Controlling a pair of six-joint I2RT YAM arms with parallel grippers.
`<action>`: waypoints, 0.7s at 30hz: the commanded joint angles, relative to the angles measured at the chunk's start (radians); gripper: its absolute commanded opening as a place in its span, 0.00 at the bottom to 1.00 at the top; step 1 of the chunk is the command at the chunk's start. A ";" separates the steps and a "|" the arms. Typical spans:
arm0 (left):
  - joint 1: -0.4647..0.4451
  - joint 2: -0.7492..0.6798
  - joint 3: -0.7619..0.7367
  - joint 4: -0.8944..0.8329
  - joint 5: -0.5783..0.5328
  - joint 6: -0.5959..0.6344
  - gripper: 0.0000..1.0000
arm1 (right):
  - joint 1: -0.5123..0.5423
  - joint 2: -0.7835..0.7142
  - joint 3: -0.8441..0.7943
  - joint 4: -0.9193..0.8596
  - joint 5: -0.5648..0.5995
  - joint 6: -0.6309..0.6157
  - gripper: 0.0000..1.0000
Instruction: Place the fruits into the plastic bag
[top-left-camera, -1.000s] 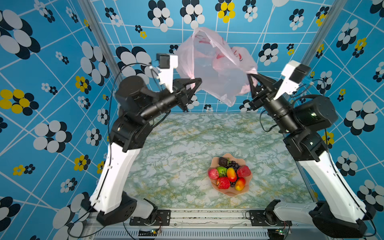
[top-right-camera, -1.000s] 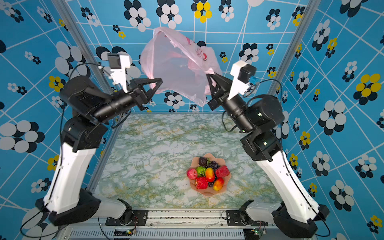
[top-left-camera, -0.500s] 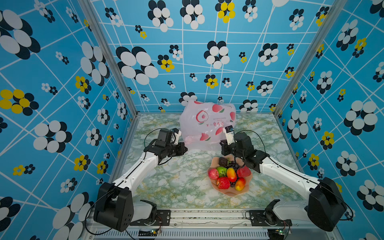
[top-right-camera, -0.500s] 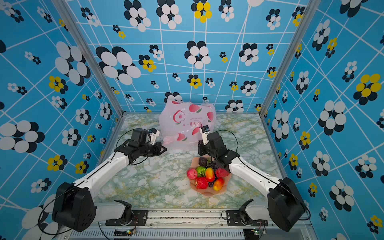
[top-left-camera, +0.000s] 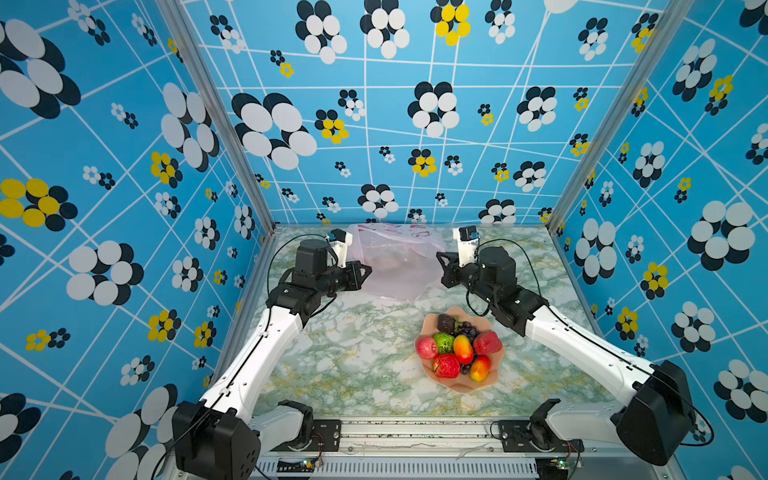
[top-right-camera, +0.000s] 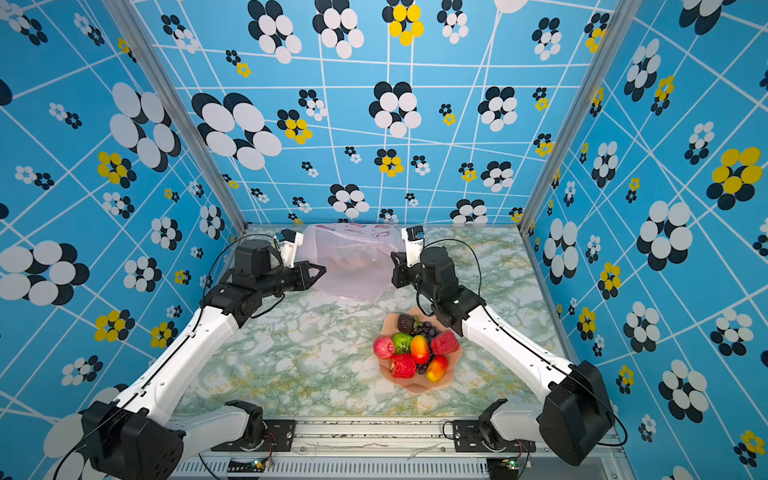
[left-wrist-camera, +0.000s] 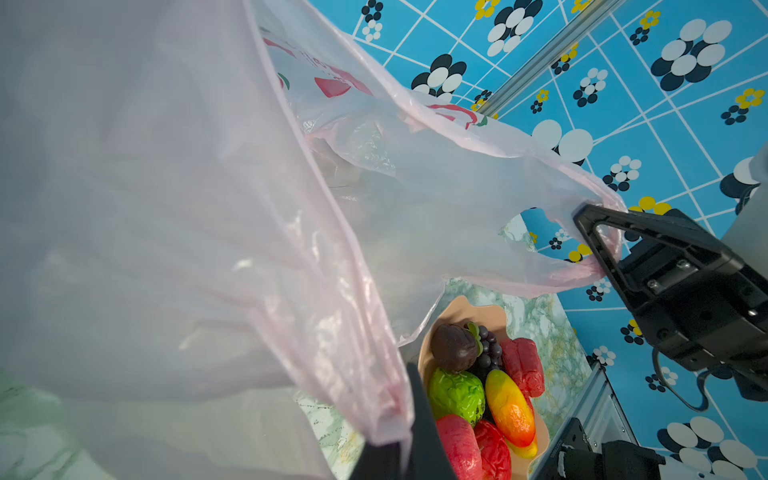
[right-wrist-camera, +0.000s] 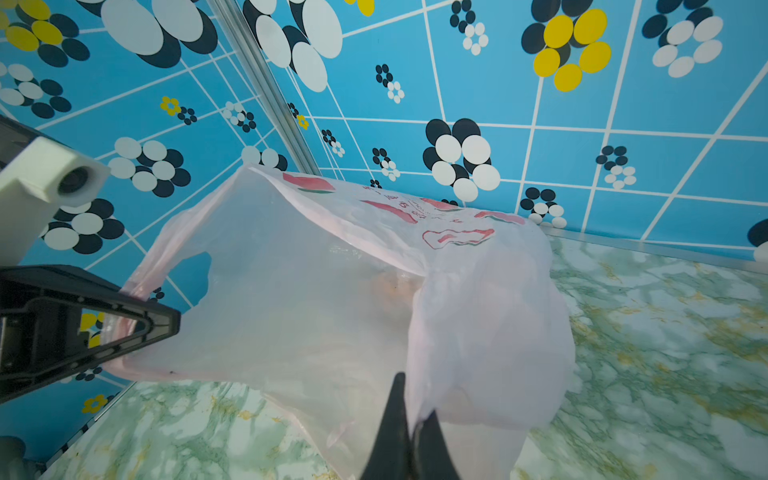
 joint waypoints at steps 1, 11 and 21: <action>0.015 -0.044 0.010 -0.042 -0.003 0.023 0.00 | -0.007 0.036 0.070 0.005 -0.038 0.018 0.00; 0.018 -0.271 -0.207 -0.043 -0.070 0.044 0.00 | -0.007 0.197 0.178 -0.011 -0.085 0.015 0.00; 0.018 -0.300 -0.311 -0.020 -0.086 0.035 0.00 | -0.028 0.233 0.154 -0.014 -0.092 0.049 0.00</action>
